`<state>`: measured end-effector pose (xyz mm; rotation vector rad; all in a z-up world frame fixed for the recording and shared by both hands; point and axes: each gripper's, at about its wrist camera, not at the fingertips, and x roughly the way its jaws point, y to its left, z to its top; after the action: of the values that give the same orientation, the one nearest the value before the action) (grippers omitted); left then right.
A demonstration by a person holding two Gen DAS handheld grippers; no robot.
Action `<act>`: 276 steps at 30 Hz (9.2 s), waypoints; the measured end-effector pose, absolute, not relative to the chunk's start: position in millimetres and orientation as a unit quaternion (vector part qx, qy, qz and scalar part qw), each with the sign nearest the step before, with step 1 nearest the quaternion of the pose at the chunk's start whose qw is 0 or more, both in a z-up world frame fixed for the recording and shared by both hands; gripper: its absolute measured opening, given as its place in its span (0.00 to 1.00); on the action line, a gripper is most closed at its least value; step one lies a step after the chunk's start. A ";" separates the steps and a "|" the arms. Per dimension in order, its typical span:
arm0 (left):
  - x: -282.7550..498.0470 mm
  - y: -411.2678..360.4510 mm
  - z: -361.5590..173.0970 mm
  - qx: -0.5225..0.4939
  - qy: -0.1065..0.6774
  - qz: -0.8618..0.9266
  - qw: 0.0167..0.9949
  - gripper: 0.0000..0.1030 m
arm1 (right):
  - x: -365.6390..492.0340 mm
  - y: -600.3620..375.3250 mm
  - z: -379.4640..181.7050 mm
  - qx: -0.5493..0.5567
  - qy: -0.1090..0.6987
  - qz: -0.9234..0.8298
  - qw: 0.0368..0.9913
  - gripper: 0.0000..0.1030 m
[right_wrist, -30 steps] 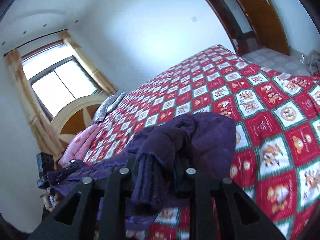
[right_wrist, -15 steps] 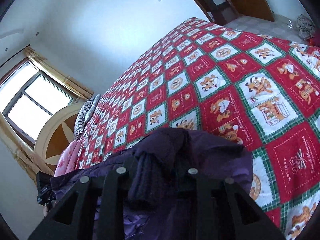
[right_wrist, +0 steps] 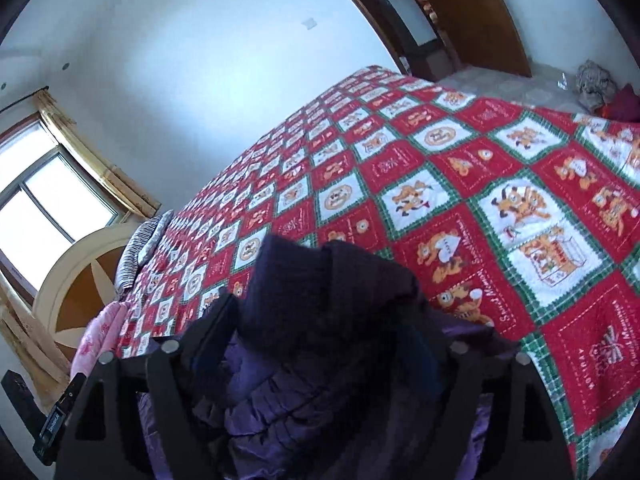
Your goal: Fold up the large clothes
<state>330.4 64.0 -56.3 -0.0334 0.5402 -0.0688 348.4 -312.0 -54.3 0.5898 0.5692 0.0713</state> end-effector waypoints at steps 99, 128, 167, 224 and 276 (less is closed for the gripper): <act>447.6 -0.3 -159.3 0.061 0.392 -0.020 0.918 0.40 | 406.4 -203.3 -65.8 0.000 0.329 -0.050 0.943 0.59; 300.9 97.9 -110.8 -0.066 0.349 0.045 0.934 0.69 | 394.5 -139.9 -131.9 -0.060 0.377 -0.038 0.924 0.71; 279.3 86.2 -103.6 -0.176 0.261 -0.142 0.939 0.31 | 291.6 -125.7 -131.5 -0.152 0.363 -0.034 0.919 0.73; 322.7 -92.5 -14.2 -0.134 0.141 -0.310 0.931 0.89 | 220.4 -342.7 -155.5 0.137 0.304 -0.135 0.933 0.90; 351.3 -150.5 -102.7 0.074 0.285 -0.241 0.925 0.93 | 229.4 -357.7 -145.3 0.199 0.337 -0.065 0.918 0.41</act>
<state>351.3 -150.5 -102.7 0.1528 0.5843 -0.4949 229.4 -357.7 -145.3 0.4093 0.6935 -0.1346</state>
